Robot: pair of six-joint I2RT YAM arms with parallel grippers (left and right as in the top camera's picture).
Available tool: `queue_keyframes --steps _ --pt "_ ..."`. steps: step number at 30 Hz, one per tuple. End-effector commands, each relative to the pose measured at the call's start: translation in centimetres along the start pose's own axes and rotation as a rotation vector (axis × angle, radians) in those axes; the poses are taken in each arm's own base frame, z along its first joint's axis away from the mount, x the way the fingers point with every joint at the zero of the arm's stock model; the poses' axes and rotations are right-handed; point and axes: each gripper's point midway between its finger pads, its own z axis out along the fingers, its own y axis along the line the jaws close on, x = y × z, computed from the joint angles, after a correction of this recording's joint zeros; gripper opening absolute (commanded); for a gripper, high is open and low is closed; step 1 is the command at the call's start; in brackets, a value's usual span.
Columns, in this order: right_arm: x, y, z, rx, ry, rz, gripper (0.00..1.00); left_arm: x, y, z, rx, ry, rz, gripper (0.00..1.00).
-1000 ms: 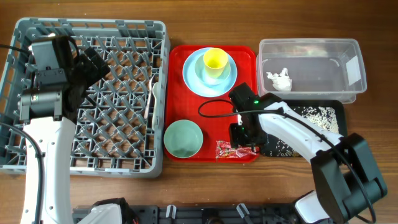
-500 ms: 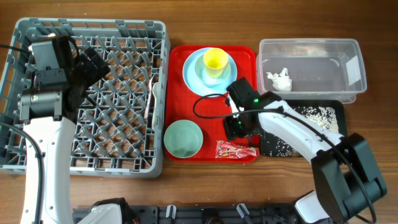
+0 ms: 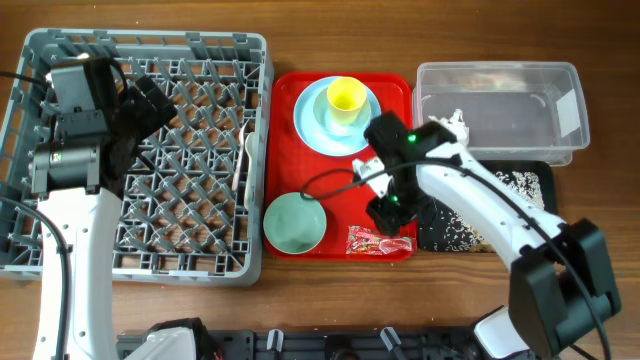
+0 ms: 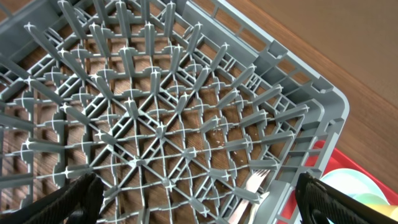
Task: Sort waste into correct bins and load items into the dishwasher rack
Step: 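Lift the wrapper with the right gripper and carry it over the clear bin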
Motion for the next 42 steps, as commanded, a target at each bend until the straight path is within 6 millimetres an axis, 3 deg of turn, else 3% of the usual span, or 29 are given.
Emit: queue_keyframes --steps 1,7,12,17,18,21,23,27,31,34,36,39,42 --pt "0.7 0.1 2.6 -0.004 0.002 -0.091 0.52 -0.4 0.1 -0.1 -0.005 -0.011 -0.017 1.0" --pt "-1.6 -0.8 4.6 0.032 -0.121 -0.162 0.51 -0.4 0.1 -0.1 -0.005 -0.011 -0.017 1.0" --pt "-0.5 -0.7 5.7 0.024 -0.09 -0.159 0.45 -0.4 0.1 -0.1 -0.005 -0.011 -0.017 1.0" --pt "-0.4 -0.7 5.9 0.024 -0.087 -0.185 0.46 -0.4 0.1 -0.1 -0.005 -0.011 -0.017 1.0" --pt "-0.4 -0.7 5.9 0.023 -0.087 -0.183 0.44 -0.4 0.1 -0.1 -0.005 -0.011 -0.017 1.0" --pt "-0.4 -0.3 5.9 0.0 -0.091 -0.18 0.2 -0.4 0.1 -0.1 -0.005 -0.011 -0.017 1.0" --pt "-0.3 0.4 5.9 -0.036 -0.092 -0.179 0.13 -0.4 0.1 -0.1 -0.005 -0.011 -0.017 1.0" --pt "-0.1 0.4 5.9 -0.04 -0.086 -0.171 0.04 -0.4 0.1 -0.1 -0.005 -0.011 -0.017 1.0" --pt "-1.4 0.2 5.5 -0.029 -0.132 -0.128 0.04 -0.4 0.1 -0.1 -0.005 -0.011 -0.017 1.0" --pt "-3.8 -0.1 3.7 -0.014 -0.204 -0.087 0.04 -0.4 0.1 -0.1 -0.005 -0.011 -0.017 1.0" --pt "-5.8 -0.4 1.5 0.001 -0.271 -0.047 0.04 -0.4 0.1 -0.1 -0.005 -0.011 -0.017 1.0" --pt "-8.7 -1.0 -3.0 0.029 -0.395 -0.022 0.04 -0.4 0.1 -0.1 -0.005 -0.011 -0.017 1.0" --pt "-11.5 -3.2 -9.4 0.099 -0.581 0.041 0.04 -0.4 0.1 -0.1 -0.005 -0.011 -0.017 1.0"
